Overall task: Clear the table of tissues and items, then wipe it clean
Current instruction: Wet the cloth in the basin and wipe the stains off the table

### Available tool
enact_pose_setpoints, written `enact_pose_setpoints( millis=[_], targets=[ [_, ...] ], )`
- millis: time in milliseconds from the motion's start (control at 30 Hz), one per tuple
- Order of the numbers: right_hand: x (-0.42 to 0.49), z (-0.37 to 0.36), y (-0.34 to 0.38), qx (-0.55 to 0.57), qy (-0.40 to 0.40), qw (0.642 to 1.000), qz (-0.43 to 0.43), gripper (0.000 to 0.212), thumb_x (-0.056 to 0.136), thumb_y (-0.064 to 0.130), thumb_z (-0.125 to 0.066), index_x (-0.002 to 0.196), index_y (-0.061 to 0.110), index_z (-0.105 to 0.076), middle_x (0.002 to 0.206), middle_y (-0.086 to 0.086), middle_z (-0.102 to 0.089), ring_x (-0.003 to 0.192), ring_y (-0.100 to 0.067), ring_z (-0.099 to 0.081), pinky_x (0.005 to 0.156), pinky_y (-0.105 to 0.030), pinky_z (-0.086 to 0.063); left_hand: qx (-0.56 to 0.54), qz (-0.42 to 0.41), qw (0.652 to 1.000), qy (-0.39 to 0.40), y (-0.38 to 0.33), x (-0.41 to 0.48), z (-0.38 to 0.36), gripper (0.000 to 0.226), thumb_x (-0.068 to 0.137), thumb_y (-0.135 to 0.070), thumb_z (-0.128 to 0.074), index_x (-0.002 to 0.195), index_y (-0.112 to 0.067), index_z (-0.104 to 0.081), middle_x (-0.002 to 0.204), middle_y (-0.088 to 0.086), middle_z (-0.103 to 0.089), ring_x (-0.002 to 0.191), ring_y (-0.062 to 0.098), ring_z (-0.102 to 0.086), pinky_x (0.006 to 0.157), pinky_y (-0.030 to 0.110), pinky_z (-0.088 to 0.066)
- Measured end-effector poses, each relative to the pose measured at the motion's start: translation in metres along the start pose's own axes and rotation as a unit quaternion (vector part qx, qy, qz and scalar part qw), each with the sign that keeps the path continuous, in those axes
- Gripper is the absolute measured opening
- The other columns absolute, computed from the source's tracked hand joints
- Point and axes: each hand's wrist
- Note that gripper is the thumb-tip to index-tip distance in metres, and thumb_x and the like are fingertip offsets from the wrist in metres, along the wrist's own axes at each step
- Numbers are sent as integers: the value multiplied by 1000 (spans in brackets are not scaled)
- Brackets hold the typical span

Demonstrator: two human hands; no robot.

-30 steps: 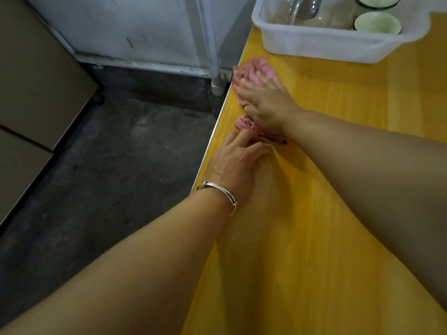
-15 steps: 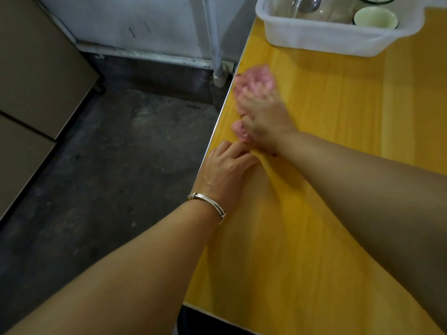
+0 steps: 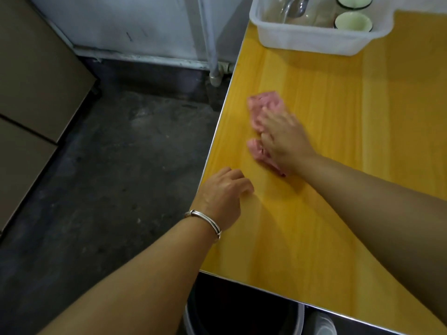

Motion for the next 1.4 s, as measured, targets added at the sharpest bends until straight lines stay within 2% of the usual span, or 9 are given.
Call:
enact_pose_setpoints(
  millis=[167,333,500,733,933,1033,1167,1300,1400],
  targets=[
    [14,-15,39,-53,38,998,3,63,87,36,-29,146,13,-30,158,-5,-14,146,-25,-1,119,-43,-1,-19,67,997,25,6,-15,13,34,77,12,-52,91,-13,-71,93,7,-65,87,26,-55,70,33,-47],
    [-32,-34,56,-42,14,978,203,57,78,32,-36,120,2,-62,129,-20,-57,122,-48,-48,100,-61,-32,-74,77,993,-47,14,-22,13,29,69,-1,-40,65,-11,-67,70,4,-64,67,25,-59,56,30,-46],
    [-67,-28,34,-77,14,966,245,50,78,30,-40,115,8,-67,122,-11,-64,115,-40,-57,95,-57,-39,-63,63,995,-36,3,-19,12,34,67,-14,-30,62,-11,-64,69,3,-63,67,22,-56,55,23,-39],
    [-99,8,-37,-99,-56,990,-89,72,80,38,-11,143,17,-37,153,-2,-29,145,-23,-14,116,-41,-11,-80,93,992,-6,-22,-2,-1,42,69,18,-39,90,-8,-64,93,10,-58,87,29,-56,69,44,-50],
    [-95,5,-64,-132,-43,953,-270,87,72,43,3,140,4,-35,147,-10,-36,144,-29,-15,118,-45,-6,-77,144,986,31,-36,5,-7,44,81,14,-42,109,-16,-58,112,1,-51,102,19,-52,82,37,-50],
    [-82,-14,-10,-118,-43,970,-206,76,79,40,-11,140,3,-36,150,-15,-31,145,-32,-10,118,-48,-5,-88,161,983,27,-33,2,-4,41,81,12,-42,108,-13,-58,111,4,-51,99,22,-54,82,39,-49],
    [-91,-35,69,-54,-49,997,-25,52,80,22,-31,113,1,-66,125,-18,-61,121,-41,-52,98,-54,-42,-107,172,979,-26,-24,-8,1,20,73,5,-50,89,-3,-59,100,14,-55,84,30,-54,71,36,-43],
    [-106,-25,43,-73,16,996,47,63,82,32,-25,137,8,-46,147,-11,-38,141,-32,-25,115,-48,-15,-90,179,980,0,-14,-23,10,32,76,13,-47,99,-5,-59,108,9,-53,88,23,-54,74,33,-45],
    [-135,-9,4,-90,-53,992,-74,72,76,36,-18,131,3,-51,142,-16,-45,137,-35,-34,113,-46,-19,-91,180,979,14,-14,-26,14,42,78,17,-39,105,-9,-57,111,4,-50,86,12,-46,75,26,-41]
  ],
)
Point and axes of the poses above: each hand's wrist, its own x-axis towards the middle knuckle, its own z-axis out of the back of the hand, y = z × x
